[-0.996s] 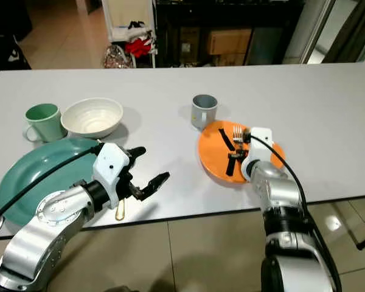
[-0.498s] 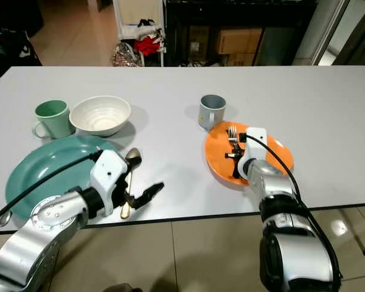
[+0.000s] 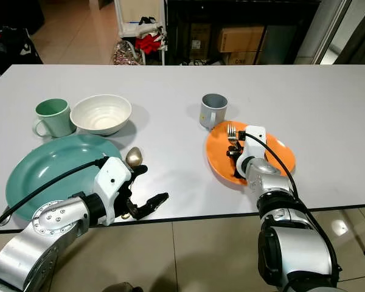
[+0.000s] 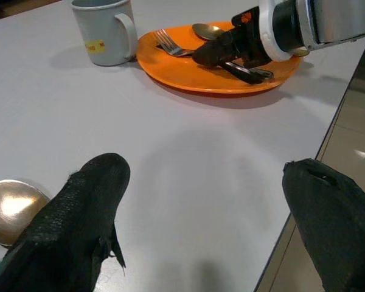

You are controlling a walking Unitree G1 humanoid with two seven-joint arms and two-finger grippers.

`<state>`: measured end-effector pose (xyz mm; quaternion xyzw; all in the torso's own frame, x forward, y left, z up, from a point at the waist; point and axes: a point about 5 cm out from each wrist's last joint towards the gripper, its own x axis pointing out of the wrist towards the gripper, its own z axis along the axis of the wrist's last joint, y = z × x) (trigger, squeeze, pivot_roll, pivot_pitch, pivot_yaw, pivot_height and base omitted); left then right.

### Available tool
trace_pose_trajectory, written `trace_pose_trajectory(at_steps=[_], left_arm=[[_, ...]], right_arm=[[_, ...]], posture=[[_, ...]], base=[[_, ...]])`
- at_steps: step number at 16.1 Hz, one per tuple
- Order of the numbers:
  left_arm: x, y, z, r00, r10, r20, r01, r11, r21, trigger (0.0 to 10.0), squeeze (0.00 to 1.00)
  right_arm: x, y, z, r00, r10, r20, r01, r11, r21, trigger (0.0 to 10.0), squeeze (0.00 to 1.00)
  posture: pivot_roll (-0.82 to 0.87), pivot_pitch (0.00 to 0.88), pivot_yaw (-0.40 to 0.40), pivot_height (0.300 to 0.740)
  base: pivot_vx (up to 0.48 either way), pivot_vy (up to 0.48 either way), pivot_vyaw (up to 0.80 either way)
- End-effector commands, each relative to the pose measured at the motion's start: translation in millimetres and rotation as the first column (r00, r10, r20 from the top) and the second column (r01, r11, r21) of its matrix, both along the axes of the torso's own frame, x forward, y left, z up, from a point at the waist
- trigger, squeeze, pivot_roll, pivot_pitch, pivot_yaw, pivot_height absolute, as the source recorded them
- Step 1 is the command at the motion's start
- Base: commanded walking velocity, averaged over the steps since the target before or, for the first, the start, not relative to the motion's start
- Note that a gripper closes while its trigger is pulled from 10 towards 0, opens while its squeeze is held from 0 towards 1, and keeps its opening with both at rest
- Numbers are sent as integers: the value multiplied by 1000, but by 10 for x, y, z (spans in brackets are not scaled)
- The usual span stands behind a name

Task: Setting the table

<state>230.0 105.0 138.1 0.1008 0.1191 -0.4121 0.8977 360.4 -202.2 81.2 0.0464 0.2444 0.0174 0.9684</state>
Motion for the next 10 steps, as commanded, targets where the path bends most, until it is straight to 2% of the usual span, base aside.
trace_pose_trajectory(at_steps=[1, 4, 5, 6, 7, 8, 9, 10], left_arm=[[10, 0, 33, 1000, -15, 10, 15, 1000, 4, 10000, 0], [35, 27, 64, 1000, -11, 27, 11, 1000, 0, 10000, 0], [49, 56, 119, 998, 48, 45, -46, 998, -46, 10000, 0], [50, 64, 128, 997, 65, 46, -62, 996, -56, 10000, 0], [50, 78, 150, 993, 102, 61, -97, 992, -79, 10000, 0], [62, 139, 181, 972, 211, 104, -201, 974, -101, 10000, 0], [62, 161, 189, 962, 244, 118, -232, 967, -106, 10000, 0], [70, 207, 213, 940, 312, 141, -297, 948, -119, 10000, 0]], right_arm=[[60, -7, 132, 998, -4, 58, 3, 1000, 27, 10000, 1000], [-48, -26, 298, 990, -16, 137, 10, 999, 45, 10000, 1000], [-259, 50, 540, 969, 33, 243, -43, 998, 35, 10000, 1000], [-322, 78, 603, 962, 46, 271, -58, 998, 37, 10000, 1000], [-452, 128, 725, 939, 66, 336, -83, 996, 37, 10000, 1000], [-721, 234, 842, 907, 101, 410, -108, 994, -5, 10000, 1000], [-815, 273, 873, 897, 113, 428, -116, 993, -19, 10000, 1000], [-1026, 364, 894, 883, 118, 454, -121, 992, -23, 10000, 1000]], posture=[[57, 0, -3, 740], [48, 0, -2, 740], [37, 0, 2, 740], [36, 0, 2, 740], [33, 0, 1, 740], [19, 0, 8, 740], [16, 0, 11, 740], [10, 0, 18, 740]], base=[[0, 0, 0], [0, 0, 0], [0, 0, 0], [0, 0, 0], [0, 0, 0], [0, 0, 800], [0, 0, 800], [0, 0, 800]])
